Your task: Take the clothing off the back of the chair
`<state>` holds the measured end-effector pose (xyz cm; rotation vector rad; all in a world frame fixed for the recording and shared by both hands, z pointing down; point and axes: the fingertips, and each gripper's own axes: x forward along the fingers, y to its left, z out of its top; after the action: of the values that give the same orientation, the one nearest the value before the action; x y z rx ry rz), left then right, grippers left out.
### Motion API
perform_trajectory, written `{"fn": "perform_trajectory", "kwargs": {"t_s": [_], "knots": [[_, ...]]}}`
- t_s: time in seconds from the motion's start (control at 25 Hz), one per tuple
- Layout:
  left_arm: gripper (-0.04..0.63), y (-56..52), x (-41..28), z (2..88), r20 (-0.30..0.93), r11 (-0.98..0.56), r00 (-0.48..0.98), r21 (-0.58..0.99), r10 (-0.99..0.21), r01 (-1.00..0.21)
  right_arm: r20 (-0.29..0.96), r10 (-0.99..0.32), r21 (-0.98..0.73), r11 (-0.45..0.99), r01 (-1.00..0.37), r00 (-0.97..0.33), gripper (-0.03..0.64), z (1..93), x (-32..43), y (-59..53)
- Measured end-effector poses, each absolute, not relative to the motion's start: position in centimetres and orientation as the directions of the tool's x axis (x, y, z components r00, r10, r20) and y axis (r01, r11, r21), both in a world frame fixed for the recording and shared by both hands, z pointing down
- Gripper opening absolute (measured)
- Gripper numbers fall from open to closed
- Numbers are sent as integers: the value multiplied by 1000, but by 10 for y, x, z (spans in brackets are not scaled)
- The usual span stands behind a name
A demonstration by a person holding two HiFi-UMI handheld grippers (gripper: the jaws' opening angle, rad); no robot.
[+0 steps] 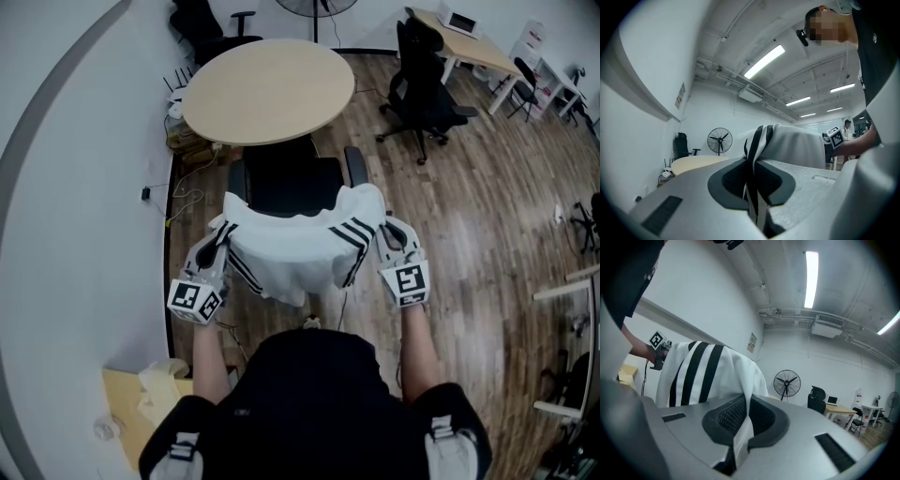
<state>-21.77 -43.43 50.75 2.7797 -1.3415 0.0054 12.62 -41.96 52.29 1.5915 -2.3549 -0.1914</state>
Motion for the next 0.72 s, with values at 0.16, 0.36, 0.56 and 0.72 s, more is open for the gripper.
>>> {"fn": "perform_trajectory", "kwargs": {"t_s": [0.16,0.36,0.56,0.72], "knots": [[11,-428,-227,498,-16,-584,585,82,-811,-807,156,-926,273,374,-886,-342,-3,519,131,-413],[11,-410,-228,497,-15,-541,543,113,-840,-833,153,-925,272,378,-885,-348,-3,510,141,-404],[11,-400,-229,492,-18,-512,515,140,-857,-848,135,-909,249,416,-875,-394,-3,503,144,-396],[11,-394,-231,491,-16,-493,496,146,-868,-858,139,-902,246,432,-868,-410,-3,502,142,-392]]}}
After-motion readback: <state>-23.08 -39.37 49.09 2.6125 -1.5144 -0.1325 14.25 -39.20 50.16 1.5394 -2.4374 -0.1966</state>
